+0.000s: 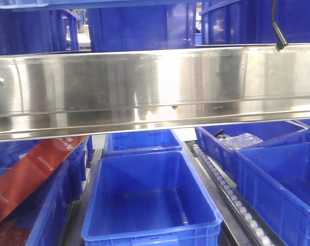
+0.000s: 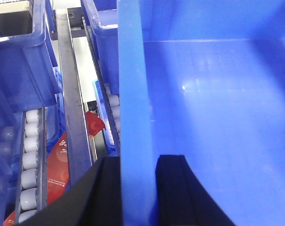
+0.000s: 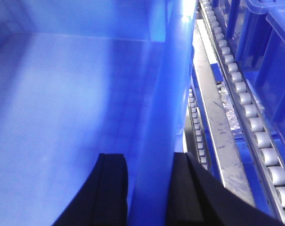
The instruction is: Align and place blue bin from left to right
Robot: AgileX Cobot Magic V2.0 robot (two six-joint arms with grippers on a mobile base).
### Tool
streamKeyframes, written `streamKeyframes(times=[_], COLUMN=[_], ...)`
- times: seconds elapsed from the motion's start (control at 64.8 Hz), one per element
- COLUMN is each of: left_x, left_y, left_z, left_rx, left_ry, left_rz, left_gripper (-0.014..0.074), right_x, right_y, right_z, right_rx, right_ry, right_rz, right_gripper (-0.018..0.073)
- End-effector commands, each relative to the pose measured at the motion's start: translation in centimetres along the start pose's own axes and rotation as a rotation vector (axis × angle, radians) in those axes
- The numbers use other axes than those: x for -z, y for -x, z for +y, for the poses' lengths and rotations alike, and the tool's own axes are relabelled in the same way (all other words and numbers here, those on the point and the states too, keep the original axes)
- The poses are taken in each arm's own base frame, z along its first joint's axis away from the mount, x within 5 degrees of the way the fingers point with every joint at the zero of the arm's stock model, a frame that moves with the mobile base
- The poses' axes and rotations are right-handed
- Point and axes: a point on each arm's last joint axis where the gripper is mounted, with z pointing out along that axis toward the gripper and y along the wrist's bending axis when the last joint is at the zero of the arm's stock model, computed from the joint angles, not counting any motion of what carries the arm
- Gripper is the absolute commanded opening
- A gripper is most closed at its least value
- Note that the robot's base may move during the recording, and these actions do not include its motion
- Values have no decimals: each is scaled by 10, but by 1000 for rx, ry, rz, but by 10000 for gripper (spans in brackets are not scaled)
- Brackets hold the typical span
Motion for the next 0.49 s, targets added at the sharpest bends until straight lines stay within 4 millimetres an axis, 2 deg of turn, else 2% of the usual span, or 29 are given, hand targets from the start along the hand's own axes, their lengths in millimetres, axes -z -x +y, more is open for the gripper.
streamKeyframes(times=[0.0, 0.139, 0.247, 0.479], left_x=[18, 19, 17, 15], left_y=[28, 29, 21, 3], left_z=[-6, -6, -8, -6], left_rx=[4, 6, 31, 29], left_ry=[-59, -63, -87, -64], left_rz=[-275, -286, -197, 2], left_gripper=[-111, -111, -111, -111], right_x=[19, 20, 19, 0], right_y=[14, 12, 11, 12], right_z=[7, 7, 5, -18], right_rx=[15, 13, 11, -28], right_ry=[64, 64, 59, 15], right_rz=[-133, -105, -97, -80], right_gripper=[-151, -151, -151, -151])
